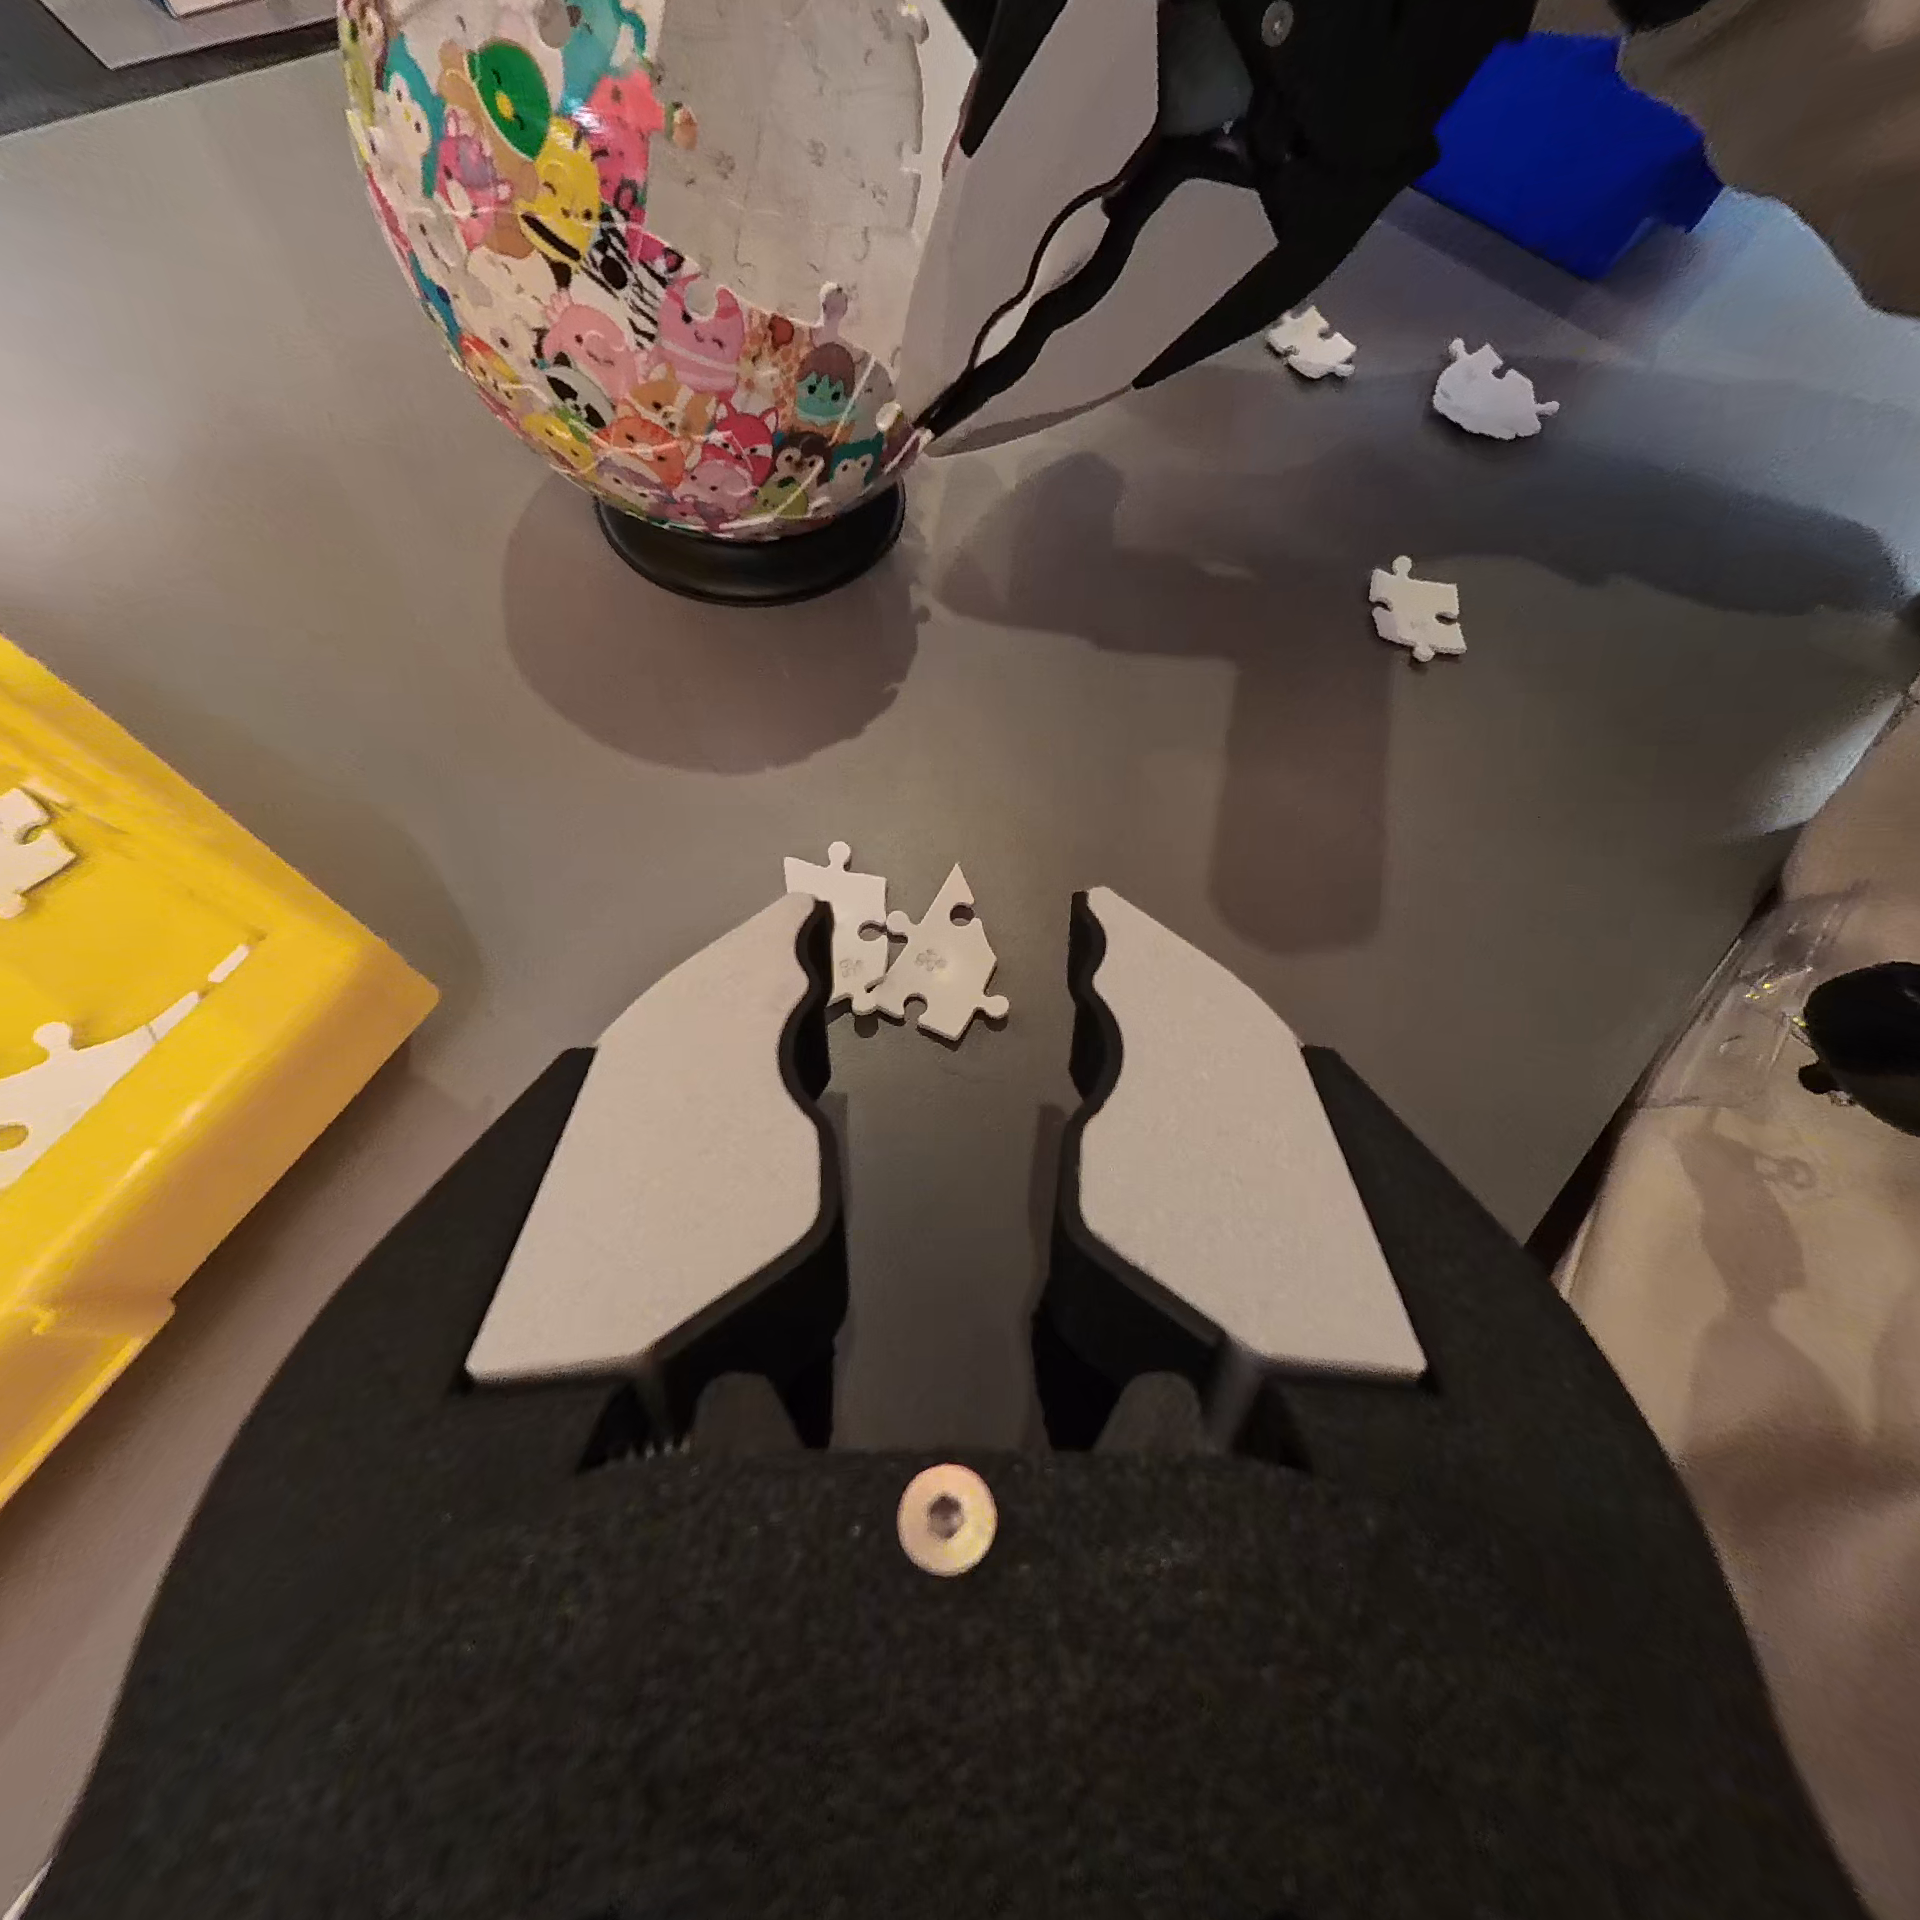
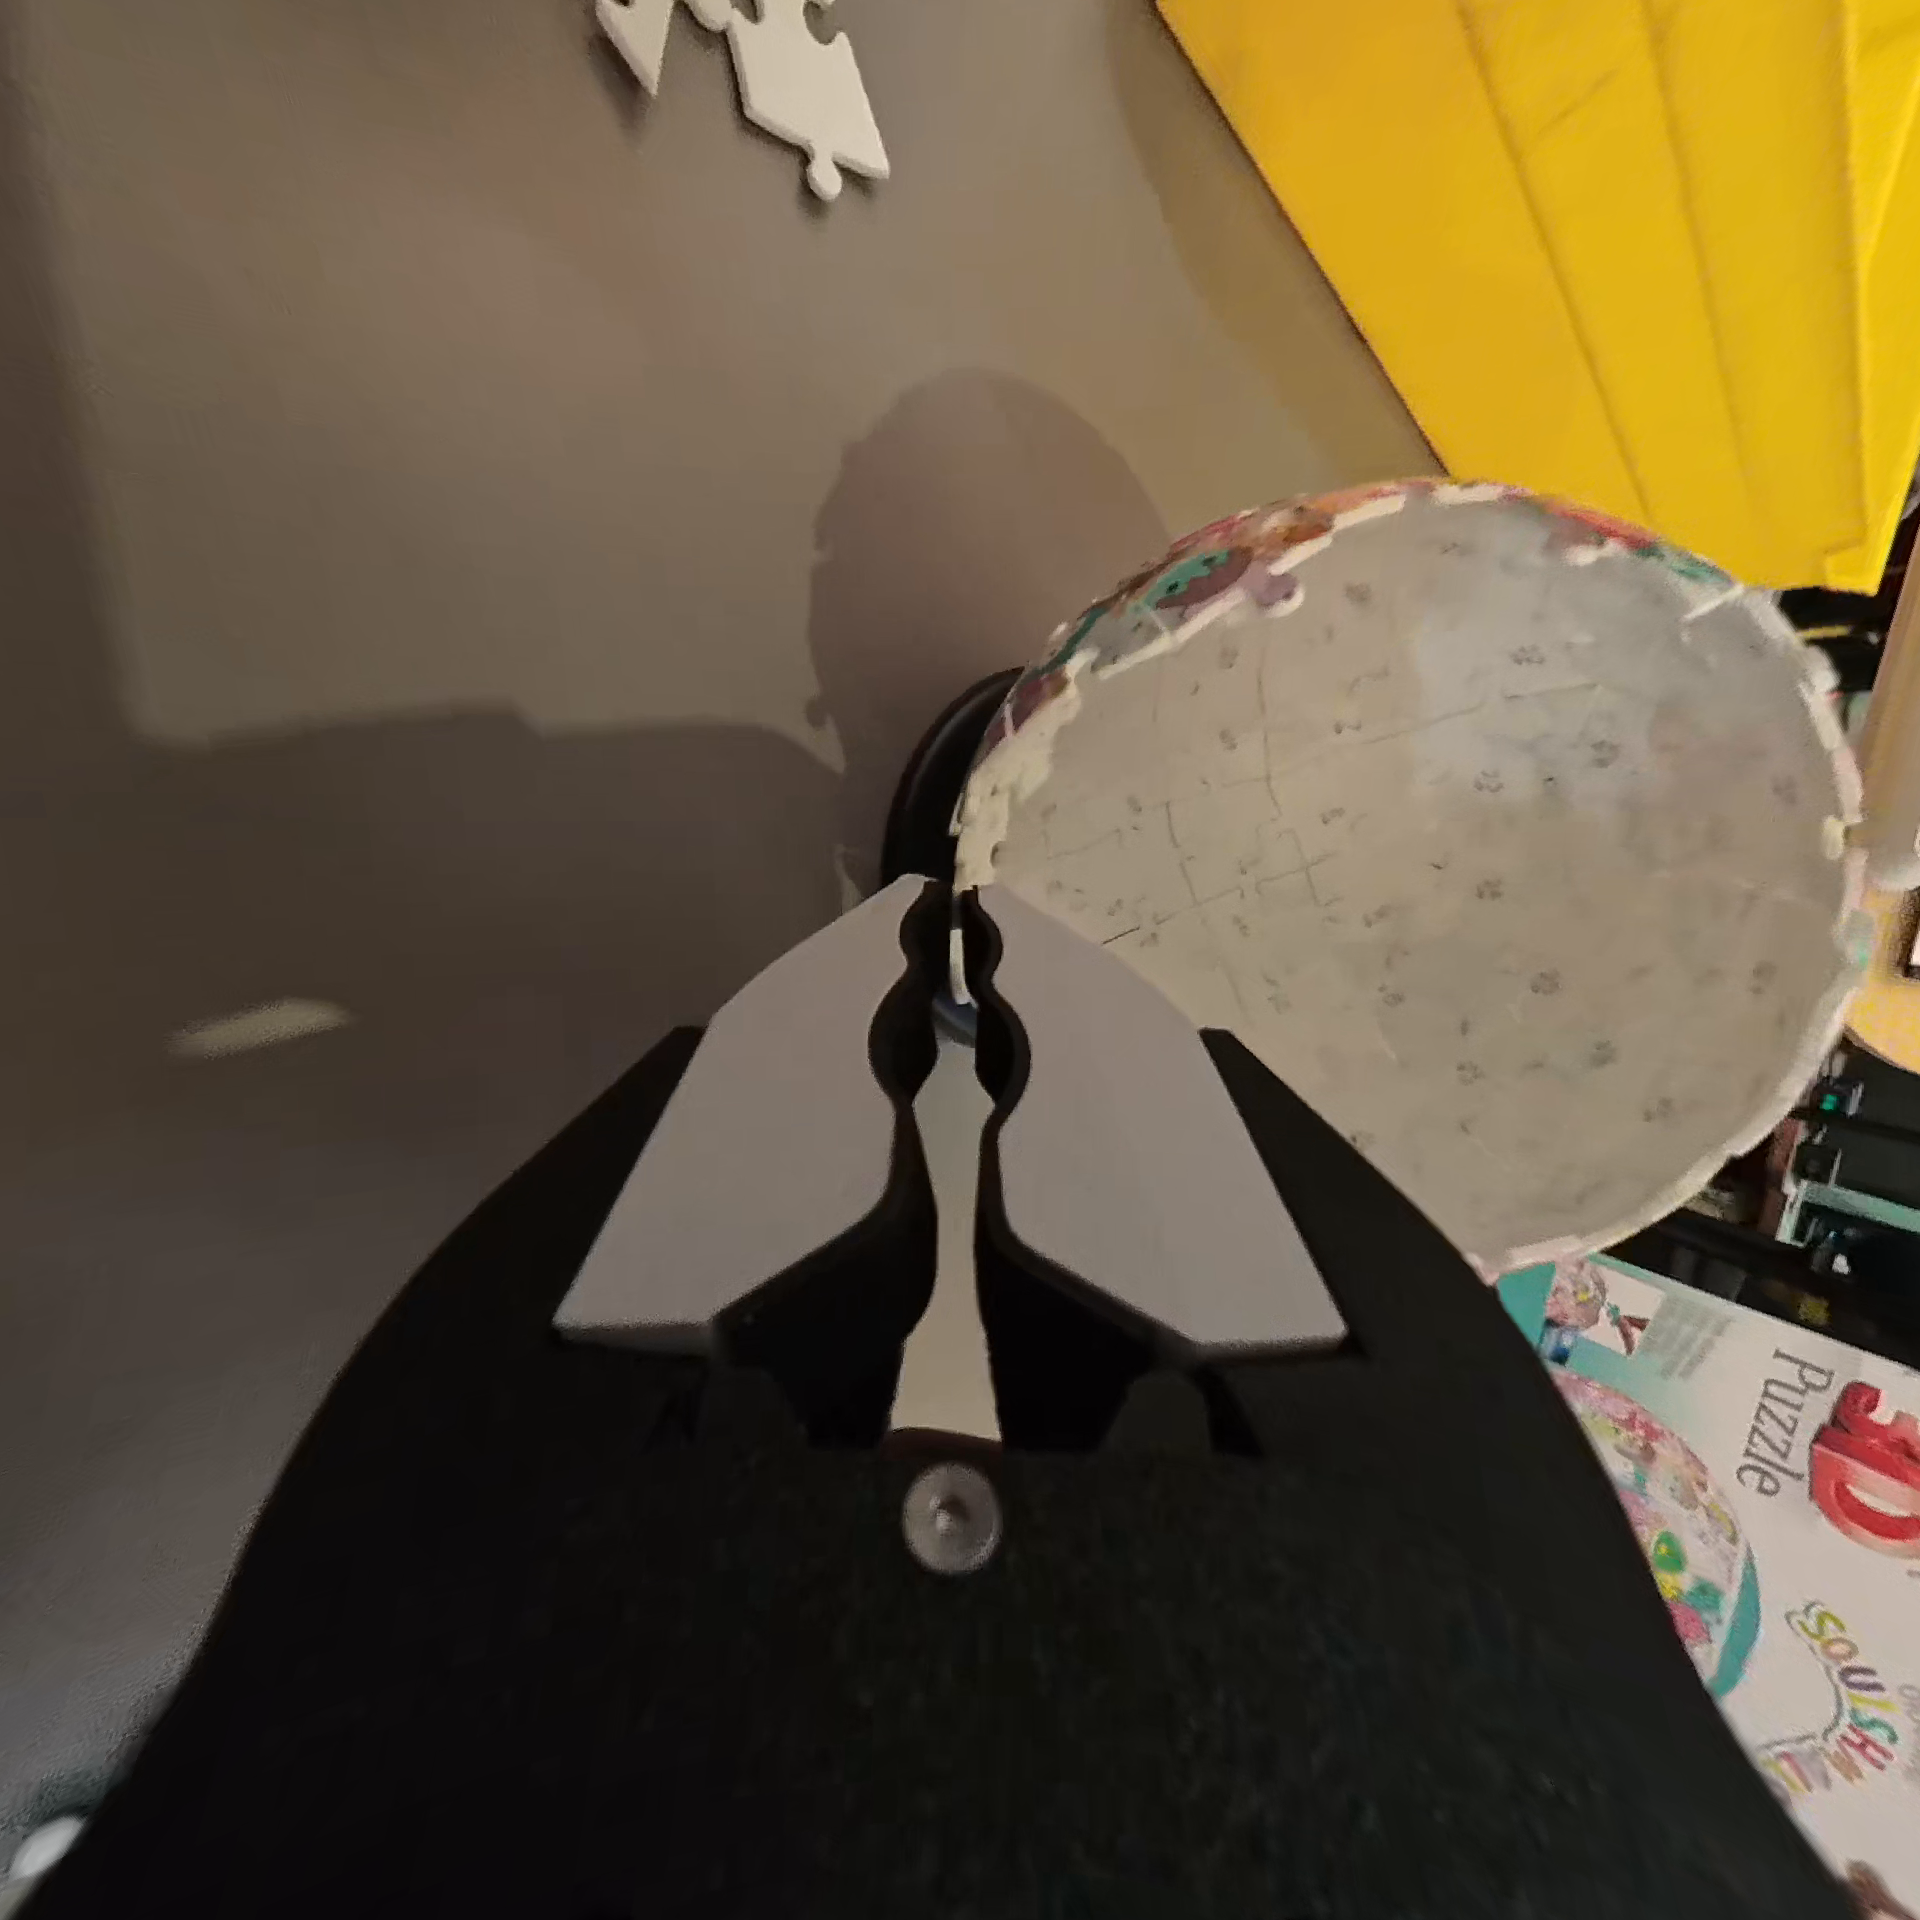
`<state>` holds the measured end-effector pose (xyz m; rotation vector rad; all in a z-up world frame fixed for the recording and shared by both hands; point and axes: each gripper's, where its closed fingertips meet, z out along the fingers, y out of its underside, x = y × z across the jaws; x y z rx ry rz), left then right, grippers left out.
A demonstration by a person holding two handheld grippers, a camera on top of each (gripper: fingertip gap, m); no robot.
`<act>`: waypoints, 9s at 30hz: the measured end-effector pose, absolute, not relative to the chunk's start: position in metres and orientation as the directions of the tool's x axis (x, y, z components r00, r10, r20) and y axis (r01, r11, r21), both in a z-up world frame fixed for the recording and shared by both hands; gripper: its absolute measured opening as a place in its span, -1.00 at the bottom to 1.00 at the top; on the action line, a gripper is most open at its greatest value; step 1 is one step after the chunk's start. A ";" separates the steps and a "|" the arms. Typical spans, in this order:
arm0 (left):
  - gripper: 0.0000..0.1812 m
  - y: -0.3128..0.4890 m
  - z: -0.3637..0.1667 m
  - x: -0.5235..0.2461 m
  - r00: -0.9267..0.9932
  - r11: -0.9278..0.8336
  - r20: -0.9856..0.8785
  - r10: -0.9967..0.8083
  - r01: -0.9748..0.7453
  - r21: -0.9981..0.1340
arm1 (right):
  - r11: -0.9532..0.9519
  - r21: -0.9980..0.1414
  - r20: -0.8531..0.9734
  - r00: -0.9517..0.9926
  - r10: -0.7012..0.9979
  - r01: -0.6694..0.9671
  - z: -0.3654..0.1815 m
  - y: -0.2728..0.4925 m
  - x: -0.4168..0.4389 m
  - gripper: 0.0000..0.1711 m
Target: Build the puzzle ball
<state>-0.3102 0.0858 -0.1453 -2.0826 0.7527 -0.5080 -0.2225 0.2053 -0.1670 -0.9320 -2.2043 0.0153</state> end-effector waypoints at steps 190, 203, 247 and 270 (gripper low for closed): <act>-0.24 0.202 -0.154 -0.252 0.756 -0.703 0.333 -0.563 -0.226 -0.675 | 0.515 -0.046 0.489 -0.431 0.759 0.856 -0.189 0.218 -0.215 -0.76; -0.24 0.200 -0.156 -0.252 0.756 -0.705 0.335 -0.562 -0.226 -0.672 | 0.503 -0.086 0.568 -0.373 0.734 0.860 -0.177 0.222 -0.212 -0.63; -0.02 0.210 -0.166 -0.242 0.748 -0.758 0.407 -0.525 -0.192 -0.624 | 0.579 -0.018 0.531 -0.483 0.697 0.815 -0.173 0.218 -0.206 -0.94; -0.04 0.212 -0.168 -0.236 0.753 -0.741 0.377 -0.539 -0.211 -0.637 | 0.550 -0.115 0.516 -0.423 0.745 0.827 -0.184 0.220 -0.218 -0.91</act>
